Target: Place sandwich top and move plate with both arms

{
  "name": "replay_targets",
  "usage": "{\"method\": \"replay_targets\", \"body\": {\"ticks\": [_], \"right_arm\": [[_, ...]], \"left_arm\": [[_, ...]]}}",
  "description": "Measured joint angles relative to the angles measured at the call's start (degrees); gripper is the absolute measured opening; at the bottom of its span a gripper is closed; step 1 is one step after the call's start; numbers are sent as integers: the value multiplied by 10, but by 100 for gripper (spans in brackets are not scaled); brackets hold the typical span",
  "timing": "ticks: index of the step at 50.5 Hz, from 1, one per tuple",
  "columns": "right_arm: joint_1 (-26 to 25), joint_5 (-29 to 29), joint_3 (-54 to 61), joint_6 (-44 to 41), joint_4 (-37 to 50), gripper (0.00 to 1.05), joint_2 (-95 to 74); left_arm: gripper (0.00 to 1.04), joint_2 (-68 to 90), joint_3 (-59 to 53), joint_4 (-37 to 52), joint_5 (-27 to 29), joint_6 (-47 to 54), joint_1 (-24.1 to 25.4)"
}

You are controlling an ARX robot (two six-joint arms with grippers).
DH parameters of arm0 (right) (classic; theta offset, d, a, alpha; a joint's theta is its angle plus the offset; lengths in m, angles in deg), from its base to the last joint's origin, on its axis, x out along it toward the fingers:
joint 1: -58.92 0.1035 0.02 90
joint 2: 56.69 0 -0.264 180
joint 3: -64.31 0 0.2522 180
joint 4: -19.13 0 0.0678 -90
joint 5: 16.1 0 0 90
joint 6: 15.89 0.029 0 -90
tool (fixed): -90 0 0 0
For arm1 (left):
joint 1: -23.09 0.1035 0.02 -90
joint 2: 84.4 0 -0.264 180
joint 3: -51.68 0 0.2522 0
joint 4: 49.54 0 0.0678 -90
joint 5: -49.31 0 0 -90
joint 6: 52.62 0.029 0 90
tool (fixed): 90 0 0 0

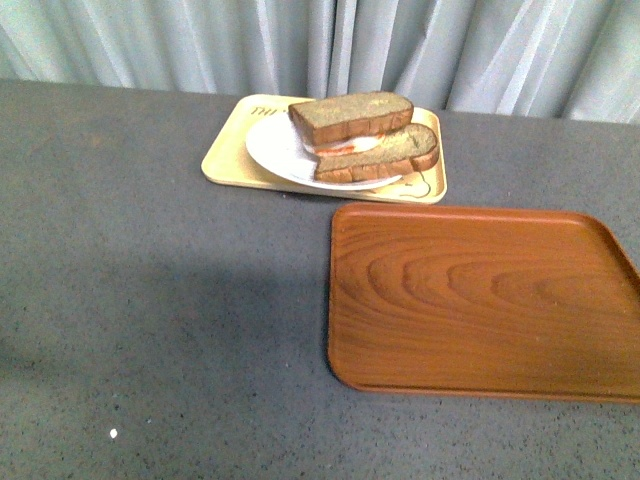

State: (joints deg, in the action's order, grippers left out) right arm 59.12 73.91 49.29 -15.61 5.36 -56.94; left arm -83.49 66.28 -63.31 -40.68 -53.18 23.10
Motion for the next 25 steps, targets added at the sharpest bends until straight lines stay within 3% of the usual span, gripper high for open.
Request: {"method": "replay_targets", "body": {"ticks": [5,8,22,25], "right_arm": [[0,0,0,0,0,96,0],[0,0,0,0,0,96,0],[0,0,0,0,0,96,0],[0,0,0,0,0,96,0]], "left_arm": [[2,0,0,0,0,0,0],[8,0,0,0,0,0,0],[58,0,0,0,0,0,0],[75,0,0,0,0,0,0]]}}
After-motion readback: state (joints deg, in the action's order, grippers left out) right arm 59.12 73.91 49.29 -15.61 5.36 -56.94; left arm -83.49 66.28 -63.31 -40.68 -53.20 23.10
